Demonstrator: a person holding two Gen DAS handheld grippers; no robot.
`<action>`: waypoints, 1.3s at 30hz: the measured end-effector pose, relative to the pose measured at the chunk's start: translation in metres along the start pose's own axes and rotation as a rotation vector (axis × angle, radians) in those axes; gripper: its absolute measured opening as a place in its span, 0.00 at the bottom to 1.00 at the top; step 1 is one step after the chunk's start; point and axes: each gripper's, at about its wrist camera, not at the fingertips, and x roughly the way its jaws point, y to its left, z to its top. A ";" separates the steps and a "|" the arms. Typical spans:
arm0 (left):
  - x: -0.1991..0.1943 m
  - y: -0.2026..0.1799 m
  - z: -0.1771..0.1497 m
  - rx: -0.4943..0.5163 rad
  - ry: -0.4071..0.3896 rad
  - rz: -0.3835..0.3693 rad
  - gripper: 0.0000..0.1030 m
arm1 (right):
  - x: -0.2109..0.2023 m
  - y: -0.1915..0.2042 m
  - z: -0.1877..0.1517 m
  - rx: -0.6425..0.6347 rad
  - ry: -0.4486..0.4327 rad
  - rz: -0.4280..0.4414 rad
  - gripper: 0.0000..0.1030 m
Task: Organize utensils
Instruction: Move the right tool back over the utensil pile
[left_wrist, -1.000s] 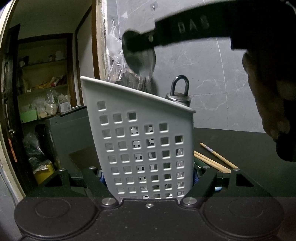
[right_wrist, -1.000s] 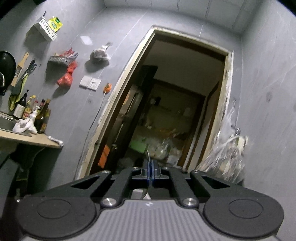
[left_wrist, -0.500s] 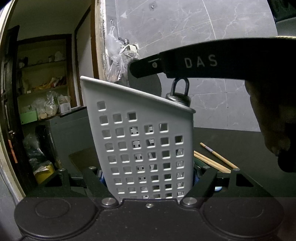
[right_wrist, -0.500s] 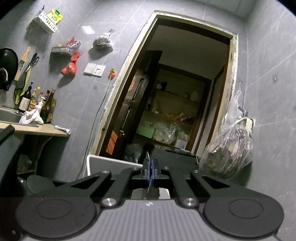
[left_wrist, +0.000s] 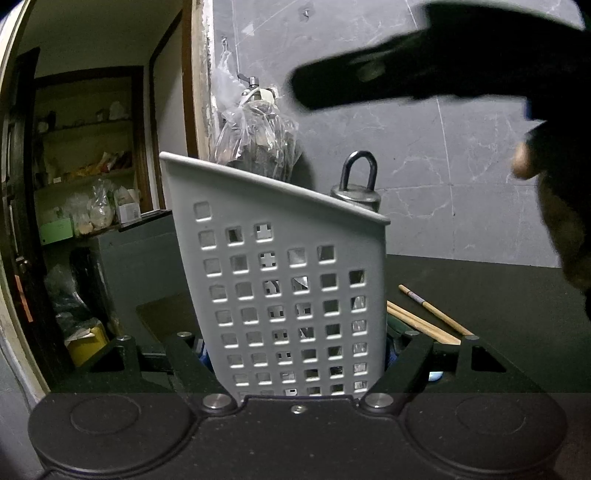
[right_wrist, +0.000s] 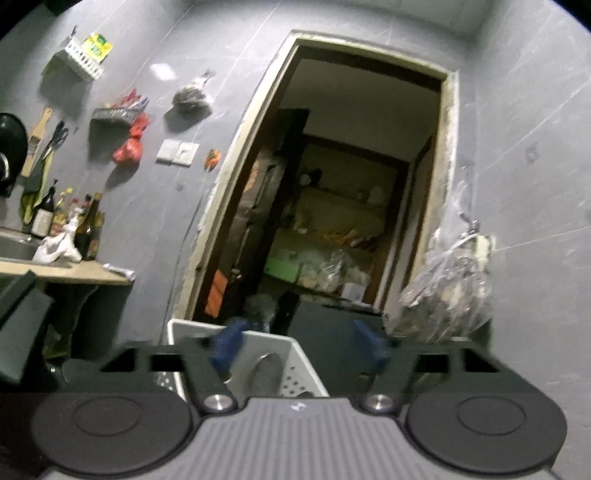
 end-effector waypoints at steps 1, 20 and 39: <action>0.000 0.000 0.000 0.000 -0.001 0.000 0.76 | -0.005 -0.001 0.001 0.004 -0.010 -0.017 0.97; -0.006 0.008 -0.010 -0.003 -0.028 -0.030 0.75 | -0.067 -0.024 -0.067 0.315 0.379 -0.411 1.00; -0.007 0.016 -0.013 -0.015 -0.037 -0.046 0.76 | 0.017 -0.003 -0.086 -0.011 0.652 -0.211 0.79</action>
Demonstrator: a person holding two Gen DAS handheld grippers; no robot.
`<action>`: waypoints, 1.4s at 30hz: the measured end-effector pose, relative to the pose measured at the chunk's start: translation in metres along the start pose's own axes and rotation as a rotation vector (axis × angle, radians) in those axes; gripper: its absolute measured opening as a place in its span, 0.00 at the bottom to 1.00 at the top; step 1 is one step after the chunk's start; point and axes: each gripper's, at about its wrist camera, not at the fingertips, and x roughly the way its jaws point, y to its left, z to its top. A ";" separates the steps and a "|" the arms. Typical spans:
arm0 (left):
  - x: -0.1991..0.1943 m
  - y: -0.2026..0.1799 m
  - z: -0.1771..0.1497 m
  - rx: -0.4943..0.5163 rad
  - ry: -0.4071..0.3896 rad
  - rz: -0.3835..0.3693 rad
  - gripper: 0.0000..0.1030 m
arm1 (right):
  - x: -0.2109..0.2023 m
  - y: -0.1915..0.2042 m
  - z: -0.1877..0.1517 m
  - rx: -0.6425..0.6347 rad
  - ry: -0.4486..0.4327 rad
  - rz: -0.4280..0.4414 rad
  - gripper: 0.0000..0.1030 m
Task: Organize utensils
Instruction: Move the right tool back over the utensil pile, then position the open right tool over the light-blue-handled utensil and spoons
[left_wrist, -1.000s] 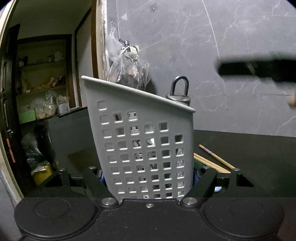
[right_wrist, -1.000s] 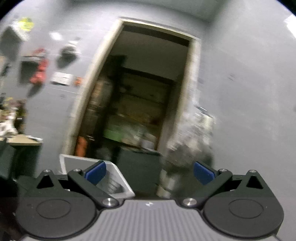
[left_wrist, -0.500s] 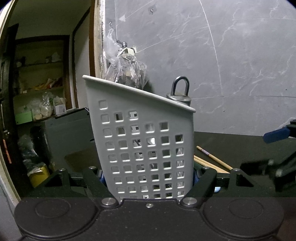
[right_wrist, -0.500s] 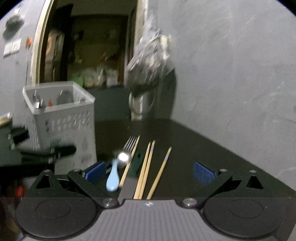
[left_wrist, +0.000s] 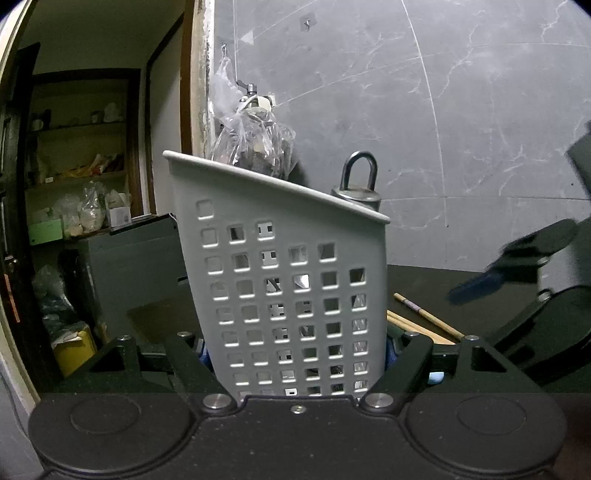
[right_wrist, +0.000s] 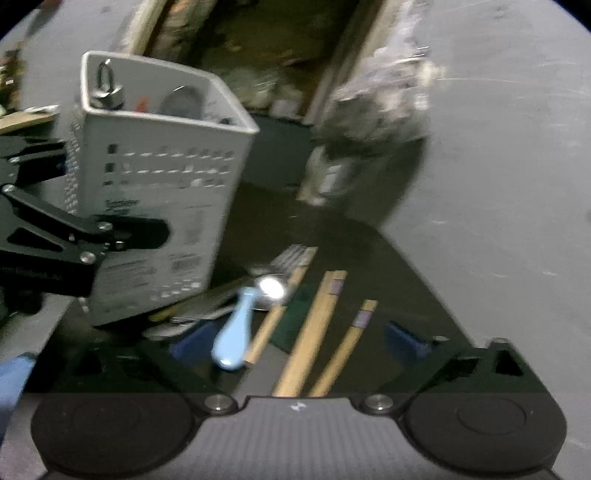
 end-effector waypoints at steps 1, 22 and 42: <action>0.000 -0.001 0.000 0.002 0.001 0.001 0.76 | 0.007 0.001 0.003 -0.006 0.015 0.042 0.70; 0.001 -0.007 0.004 0.018 0.012 0.021 0.76 | 0.052 -0.008 0.008 0.046 0.092 0.236 0.19; 0.003 -0.012 0.007 0.017 0.019 0.035 0.76 | 0.006 -0.041 -0.027 0.195 0.120 0.194 0.16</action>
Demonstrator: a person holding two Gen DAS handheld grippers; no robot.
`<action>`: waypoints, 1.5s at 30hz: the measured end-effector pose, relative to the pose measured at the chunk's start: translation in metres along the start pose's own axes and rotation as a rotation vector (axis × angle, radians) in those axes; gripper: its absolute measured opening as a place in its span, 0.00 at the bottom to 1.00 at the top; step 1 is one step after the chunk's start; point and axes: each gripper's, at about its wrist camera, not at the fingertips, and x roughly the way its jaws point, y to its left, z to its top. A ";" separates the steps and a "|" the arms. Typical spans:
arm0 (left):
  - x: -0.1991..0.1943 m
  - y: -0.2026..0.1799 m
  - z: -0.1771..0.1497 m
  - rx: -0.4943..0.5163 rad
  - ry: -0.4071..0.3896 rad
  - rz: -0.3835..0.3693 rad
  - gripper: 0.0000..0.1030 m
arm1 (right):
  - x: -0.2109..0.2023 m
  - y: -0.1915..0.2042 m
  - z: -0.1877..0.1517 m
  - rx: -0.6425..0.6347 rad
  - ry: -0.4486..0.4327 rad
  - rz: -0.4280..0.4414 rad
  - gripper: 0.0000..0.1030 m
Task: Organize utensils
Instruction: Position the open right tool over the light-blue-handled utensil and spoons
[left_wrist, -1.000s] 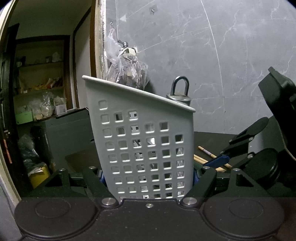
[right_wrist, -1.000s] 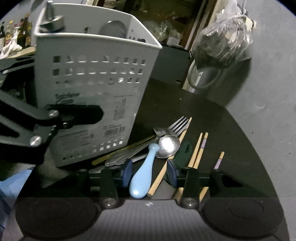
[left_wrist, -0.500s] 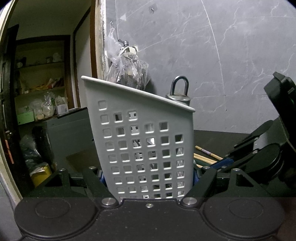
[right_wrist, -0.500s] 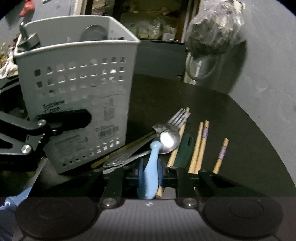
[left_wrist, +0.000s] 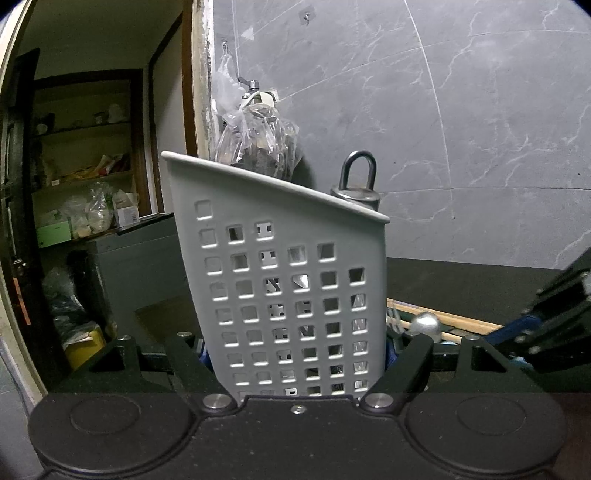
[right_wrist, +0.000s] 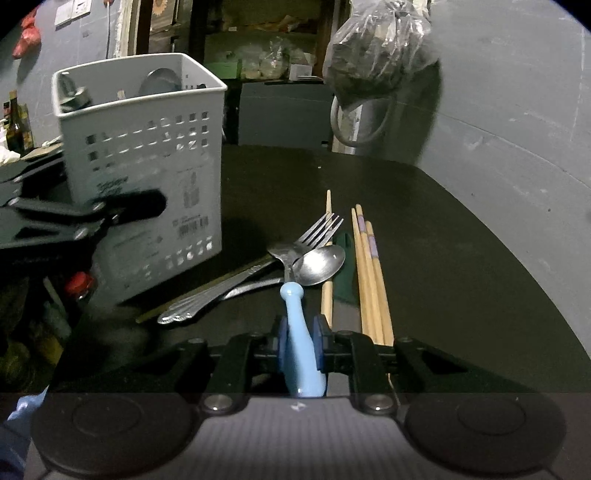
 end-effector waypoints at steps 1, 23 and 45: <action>0.000 0.000 0.000 0.000 0.000 0.000 0.76 | -0.004 0.000 -0.003 0.003 0.004 0.006 0.16; 0.000 0.000 0.000 0.000 0.000 -0.001 0.76 | -0.003 0.004 0.015 -0.024 -0.007 0.065 0.28; 0.000 0.000 0.000 0.000 0.001 -0.002 0.76 | 0.042 0.002 0.040 -0.027 0.105 0.121 0.13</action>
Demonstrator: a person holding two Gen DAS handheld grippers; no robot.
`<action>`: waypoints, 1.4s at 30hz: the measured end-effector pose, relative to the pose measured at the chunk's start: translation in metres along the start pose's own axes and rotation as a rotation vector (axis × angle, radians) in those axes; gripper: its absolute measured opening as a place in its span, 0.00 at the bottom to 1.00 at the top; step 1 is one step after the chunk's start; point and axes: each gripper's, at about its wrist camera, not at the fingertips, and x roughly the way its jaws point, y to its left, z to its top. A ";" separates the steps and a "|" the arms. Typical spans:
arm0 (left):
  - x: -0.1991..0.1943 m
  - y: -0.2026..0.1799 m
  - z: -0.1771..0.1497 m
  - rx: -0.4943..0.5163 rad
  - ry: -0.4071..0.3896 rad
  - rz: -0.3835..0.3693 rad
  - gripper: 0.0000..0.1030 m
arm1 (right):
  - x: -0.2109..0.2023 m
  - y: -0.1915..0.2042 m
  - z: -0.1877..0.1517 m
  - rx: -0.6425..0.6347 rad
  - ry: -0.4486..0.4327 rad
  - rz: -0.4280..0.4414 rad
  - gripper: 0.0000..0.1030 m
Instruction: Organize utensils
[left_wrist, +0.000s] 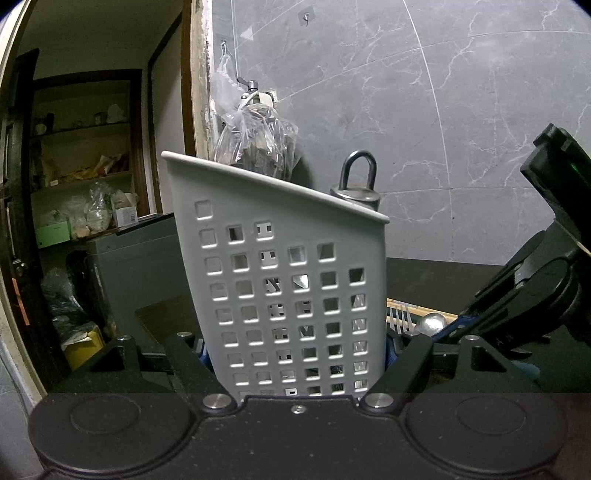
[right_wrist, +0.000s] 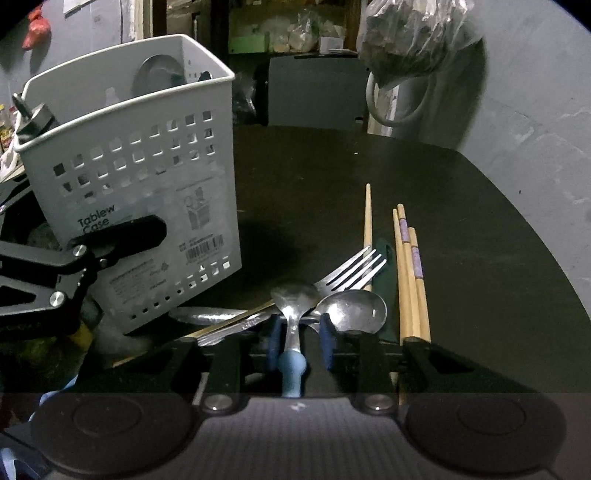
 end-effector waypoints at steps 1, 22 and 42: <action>0.000 0.000 0.000 0.000 0.000 0.000 0.76 | 0.001 0.000 0.001 0.002 0.003 0.007 0.09; 0.000 0.000 0.000 0.000 0.001 0.000 0.76 | -0.042 -0.019 -0.014 0.148 -0.226 0.089 0.03; 0.000 -0.001 0.001 0.001 0.003 0.002 0.76 | -0.031 -0.030 -0.034 0.162 -0.141 0.076 0.49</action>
